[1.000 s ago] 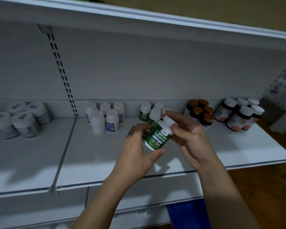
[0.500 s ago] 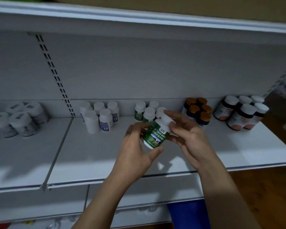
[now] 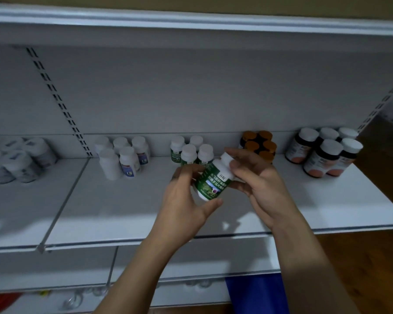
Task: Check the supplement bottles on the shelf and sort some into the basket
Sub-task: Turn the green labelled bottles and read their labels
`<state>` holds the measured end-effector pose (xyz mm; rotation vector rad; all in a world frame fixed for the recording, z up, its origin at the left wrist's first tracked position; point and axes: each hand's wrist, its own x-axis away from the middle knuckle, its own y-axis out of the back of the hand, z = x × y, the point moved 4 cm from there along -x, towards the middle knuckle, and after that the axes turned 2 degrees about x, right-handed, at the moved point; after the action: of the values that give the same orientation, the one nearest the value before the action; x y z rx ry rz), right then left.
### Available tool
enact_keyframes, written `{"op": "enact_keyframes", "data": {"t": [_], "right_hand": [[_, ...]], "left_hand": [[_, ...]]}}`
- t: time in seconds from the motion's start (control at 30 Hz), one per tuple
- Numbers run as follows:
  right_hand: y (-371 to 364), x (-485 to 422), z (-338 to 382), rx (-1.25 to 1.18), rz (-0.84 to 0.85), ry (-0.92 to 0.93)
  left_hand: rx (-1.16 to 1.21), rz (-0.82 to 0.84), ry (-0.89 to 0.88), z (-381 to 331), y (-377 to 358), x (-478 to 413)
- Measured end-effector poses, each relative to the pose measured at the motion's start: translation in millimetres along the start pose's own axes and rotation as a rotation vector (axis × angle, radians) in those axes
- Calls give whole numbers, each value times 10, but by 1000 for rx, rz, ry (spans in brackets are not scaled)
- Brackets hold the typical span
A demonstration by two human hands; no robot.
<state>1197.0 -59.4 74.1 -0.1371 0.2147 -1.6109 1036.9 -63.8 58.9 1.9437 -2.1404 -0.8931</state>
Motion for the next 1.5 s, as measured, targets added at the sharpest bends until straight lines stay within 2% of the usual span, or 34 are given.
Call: {"op": "enact_keyframes", "data": {"t": [0.5, 0.8, 1.2, 1.5], "right_hand": [[109, 58, -7, 43, 92, 10], [-63, -36, -15, 1, 117, 33], [-294, -94, -89, 6, 85, 38], [-195, -89, 34, 59, 28, 53]], "left_hand": [[-11, -74, 19, -112, -111, 233], [17, -21, -47, -78, 102, 306], [2, 22, -74, 64, 296, 205], [27, -40, -65, 7, 238, 180]]}}
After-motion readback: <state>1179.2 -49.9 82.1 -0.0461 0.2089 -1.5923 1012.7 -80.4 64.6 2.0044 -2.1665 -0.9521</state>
